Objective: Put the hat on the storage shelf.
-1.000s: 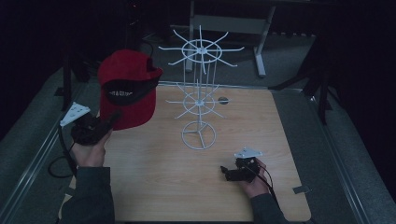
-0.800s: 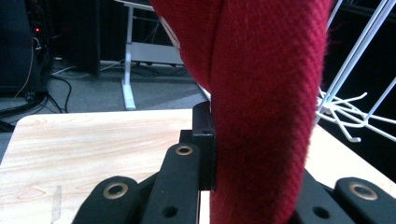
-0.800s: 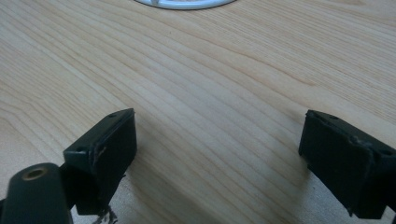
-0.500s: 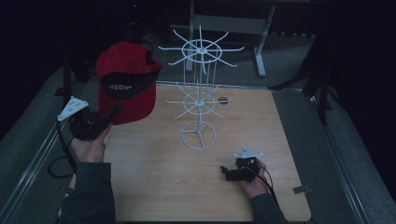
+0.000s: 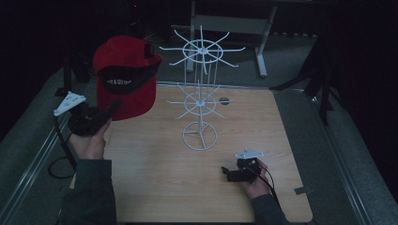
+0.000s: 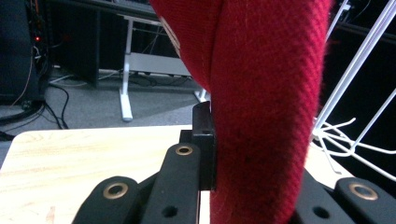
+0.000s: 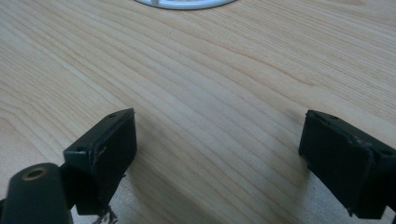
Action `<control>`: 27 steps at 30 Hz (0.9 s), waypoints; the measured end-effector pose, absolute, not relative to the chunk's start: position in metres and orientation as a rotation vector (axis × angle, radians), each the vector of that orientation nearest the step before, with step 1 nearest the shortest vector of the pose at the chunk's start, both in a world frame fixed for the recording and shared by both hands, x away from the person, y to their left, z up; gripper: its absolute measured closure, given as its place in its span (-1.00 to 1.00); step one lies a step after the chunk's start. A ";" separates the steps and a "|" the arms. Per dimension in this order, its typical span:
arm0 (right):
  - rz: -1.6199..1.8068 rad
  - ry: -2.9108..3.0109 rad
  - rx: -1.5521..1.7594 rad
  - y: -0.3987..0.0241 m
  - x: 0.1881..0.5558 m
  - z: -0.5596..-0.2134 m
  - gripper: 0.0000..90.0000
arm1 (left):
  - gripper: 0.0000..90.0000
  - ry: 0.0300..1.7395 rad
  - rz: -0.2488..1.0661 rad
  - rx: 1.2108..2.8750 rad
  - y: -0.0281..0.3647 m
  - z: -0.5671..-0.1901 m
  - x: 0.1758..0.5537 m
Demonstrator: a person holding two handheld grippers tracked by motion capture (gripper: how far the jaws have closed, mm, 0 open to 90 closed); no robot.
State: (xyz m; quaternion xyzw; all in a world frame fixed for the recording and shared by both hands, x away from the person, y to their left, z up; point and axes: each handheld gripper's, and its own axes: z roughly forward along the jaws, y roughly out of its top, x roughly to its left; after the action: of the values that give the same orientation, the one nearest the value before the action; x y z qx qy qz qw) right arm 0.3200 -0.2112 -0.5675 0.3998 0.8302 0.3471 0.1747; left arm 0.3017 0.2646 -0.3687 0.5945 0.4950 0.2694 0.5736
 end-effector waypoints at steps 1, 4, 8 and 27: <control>0.984 2.353 1.133 -0.211 0.320 -0.567 -0.75 | 0.88 1.158 0.632 1.393 0.264 -0.368 0.302; 0.985 2.352 1.133 -0.211 0.320 -0.568 -0.75 | 0.88 1.147 0.639 1.386 0.264 -0.363 0.301; 0.984 2.352 1.133 -0.211 0.320 -0.568 -0.75 | 0.88 1.141 0.641 1.376 0.264 -0.360 0.300; 0.984 2.353 1.133 -0.211 0.320 -0.568 -0.75 | 0.88 1.096 0.604 1.294 0.262 -0.346 0.296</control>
State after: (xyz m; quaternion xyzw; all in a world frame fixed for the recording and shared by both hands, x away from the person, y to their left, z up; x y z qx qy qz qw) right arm 0.3200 -0.2112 -0.5676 0.3997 0.8302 0.3471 0.1746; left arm 0.2964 0.2620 -0.3464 0.5633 0.4767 0.2629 0.6215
